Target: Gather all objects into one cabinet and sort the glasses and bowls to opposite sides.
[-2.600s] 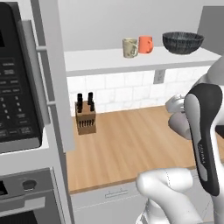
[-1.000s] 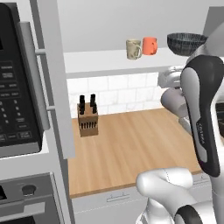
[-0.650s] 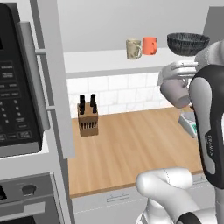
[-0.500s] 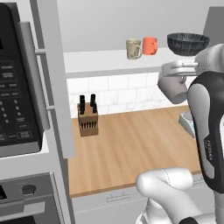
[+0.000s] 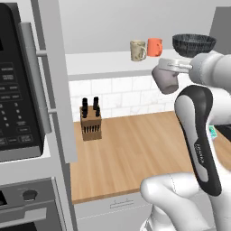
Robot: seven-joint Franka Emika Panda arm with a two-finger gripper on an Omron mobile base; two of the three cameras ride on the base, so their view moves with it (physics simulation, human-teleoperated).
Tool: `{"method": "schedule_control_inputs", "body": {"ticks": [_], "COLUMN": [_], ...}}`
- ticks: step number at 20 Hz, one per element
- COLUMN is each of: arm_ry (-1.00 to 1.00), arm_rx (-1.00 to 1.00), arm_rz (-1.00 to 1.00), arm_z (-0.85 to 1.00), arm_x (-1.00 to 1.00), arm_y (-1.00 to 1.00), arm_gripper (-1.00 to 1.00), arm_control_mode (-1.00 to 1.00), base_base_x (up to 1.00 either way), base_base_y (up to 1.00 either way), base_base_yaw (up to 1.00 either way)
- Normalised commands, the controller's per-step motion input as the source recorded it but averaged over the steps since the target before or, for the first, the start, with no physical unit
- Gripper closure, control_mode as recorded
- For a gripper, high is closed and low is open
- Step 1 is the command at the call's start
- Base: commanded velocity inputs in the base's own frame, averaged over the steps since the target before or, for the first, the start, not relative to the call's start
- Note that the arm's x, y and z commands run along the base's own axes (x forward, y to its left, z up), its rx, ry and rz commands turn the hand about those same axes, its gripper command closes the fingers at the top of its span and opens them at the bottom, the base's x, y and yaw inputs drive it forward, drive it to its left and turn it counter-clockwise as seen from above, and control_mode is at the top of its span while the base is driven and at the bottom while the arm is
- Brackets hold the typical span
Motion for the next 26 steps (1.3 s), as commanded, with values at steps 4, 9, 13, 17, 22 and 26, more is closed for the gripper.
{"method": "schedule_control_inputs", "body": {"ticks": [4,9,13,17,22,26], "arm_ry": [-0.06,0.0,-0.01,0.0,0.0,0.0], "arm_rx": [0.05,0.02,0.01,0.0,0.0,0.0], "arm_rz": [0.01,0.02,0.0,0.0,0.0,0.0], "arm_z": [0.3,0.44,0.13,0.0,-0.01,-0.01], "arm_x": [0.09,0.13,0.32,0.56,0.68,0.54], "arm_y": [0.26,0.25,0.19,0.14,0.2,0.44], "arm_gripper": [1.0,1.0,1.0,1.0,1.0,1.0], "arm_control_mode": [-1.0,-1.0,-1.0,-1.0,-1.0,-1.0], "base_base_x": [0.0,0.0,0.0,0.0,0.0,0.0], "base_base_y": [0.0,0.0,0.0,0.0,0.0,0.0], "base_base_yaw": [0.0,0.0,0.0,0.0,0.0,0.0]}}
